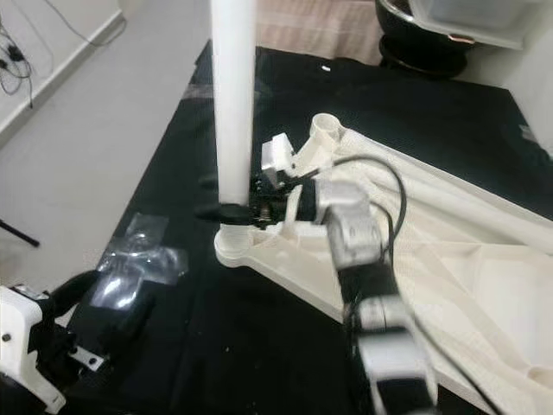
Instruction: Building children table
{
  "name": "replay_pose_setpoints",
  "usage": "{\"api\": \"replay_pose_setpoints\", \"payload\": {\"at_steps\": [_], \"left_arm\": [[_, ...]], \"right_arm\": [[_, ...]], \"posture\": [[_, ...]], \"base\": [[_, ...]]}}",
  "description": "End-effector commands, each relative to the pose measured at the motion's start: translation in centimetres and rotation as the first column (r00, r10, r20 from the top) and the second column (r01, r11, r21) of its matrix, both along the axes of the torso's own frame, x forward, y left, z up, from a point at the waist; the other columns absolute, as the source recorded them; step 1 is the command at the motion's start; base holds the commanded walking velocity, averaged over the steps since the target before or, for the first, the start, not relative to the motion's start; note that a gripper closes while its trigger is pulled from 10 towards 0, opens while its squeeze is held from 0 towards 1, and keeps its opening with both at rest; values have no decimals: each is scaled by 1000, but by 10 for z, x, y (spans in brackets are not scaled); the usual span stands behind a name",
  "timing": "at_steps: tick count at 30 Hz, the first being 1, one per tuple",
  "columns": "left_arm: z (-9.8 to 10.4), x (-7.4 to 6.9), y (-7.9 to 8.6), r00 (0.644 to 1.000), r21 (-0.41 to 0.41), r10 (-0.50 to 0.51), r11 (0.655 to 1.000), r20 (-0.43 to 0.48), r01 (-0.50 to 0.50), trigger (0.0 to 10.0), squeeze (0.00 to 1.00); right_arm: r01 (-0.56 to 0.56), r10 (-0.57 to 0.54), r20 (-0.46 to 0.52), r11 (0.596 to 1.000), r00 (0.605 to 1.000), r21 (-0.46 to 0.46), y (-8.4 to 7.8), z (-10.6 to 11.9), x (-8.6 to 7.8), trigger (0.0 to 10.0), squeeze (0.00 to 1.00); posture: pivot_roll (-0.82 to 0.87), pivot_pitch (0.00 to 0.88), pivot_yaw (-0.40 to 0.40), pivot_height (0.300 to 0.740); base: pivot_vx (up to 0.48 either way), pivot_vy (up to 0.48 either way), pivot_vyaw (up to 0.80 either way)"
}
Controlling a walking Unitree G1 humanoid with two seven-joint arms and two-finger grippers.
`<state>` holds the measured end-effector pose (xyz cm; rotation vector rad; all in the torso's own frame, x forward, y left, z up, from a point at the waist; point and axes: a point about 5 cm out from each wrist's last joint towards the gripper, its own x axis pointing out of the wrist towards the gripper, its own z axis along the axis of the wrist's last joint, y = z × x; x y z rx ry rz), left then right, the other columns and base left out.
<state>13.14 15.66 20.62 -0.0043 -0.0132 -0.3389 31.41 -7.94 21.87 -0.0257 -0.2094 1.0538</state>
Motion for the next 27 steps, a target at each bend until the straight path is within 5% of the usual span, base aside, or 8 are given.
{"api": "replay_pose_setpoints", "payload": {"at_steps": [1, 3, 12, 13, 16, 17, 25, 27], "left_arm": [[-2, -2, 0, 1000, 12, -9, 1000, -14, 10, 10000, 0], [-2, -1, 0, 1000, 9, -14, 1000, -18, 14, 10000, 0], [1, 3, 0, 1000, 7, -8, 1000, -3, 8, 10000, 0], [2, 3, 0, 1000, 7, -8, 1000, 0, 8, 10000, 0], [2, 4, 0, 1000, 7, -8, 1000, 2, 8, 10000, 0], [2, 4, -1, 1000, 6, -9, 1000, 3, 9, 10000, 0], [3, 5, -2, 1000, -3, -12, 1000, 7, 12, 10000, 0], [3, 5, -2, 1000, -5, -13, 1000, 8, 13, 10000, 0]], "right_arm": [[196, -208, -143, 976, 968, -90, -5, -24, 0, 0, 0], [404, -439, -213, 895, 873, -190, -4, -44, -35, 0, 0], [399, -440, -151, 886, 885, -236, -1, -41, -29, 0, 0], [393, -433, -136, 887, 891, -243, 1, -37, -28, 5020, 0], [401, -436, -125, 887, 891, -230, 4, -30, -29, 10000, 0], [373, -402, -143, 908, 904, -193, 7, -22, -28, 10000, 1000], [-98, 118, 110, 979, 987, -179, 11, 31, -11, 10000, 1000], [-153, 185, 124, 961, 975, -232, 9, 31, -6, 10000, 596]], "posture": [[212, 213, -99, 740], [212, 208, -86, 740], [198, 191, -94, 740], [192, 193, -95, 740], [192, 195, -94, 740], [193, 198, -98, 740], [200, 217, -105, 740], [209, 223, -107, 740]], "base": [[0, 0, 0], [0, 0, 0], [0, 0, 0], [0, 0, 0], [0, 0, 0], [0, 0, 0], [0, 0, 0], [0, 0, 0]]}}
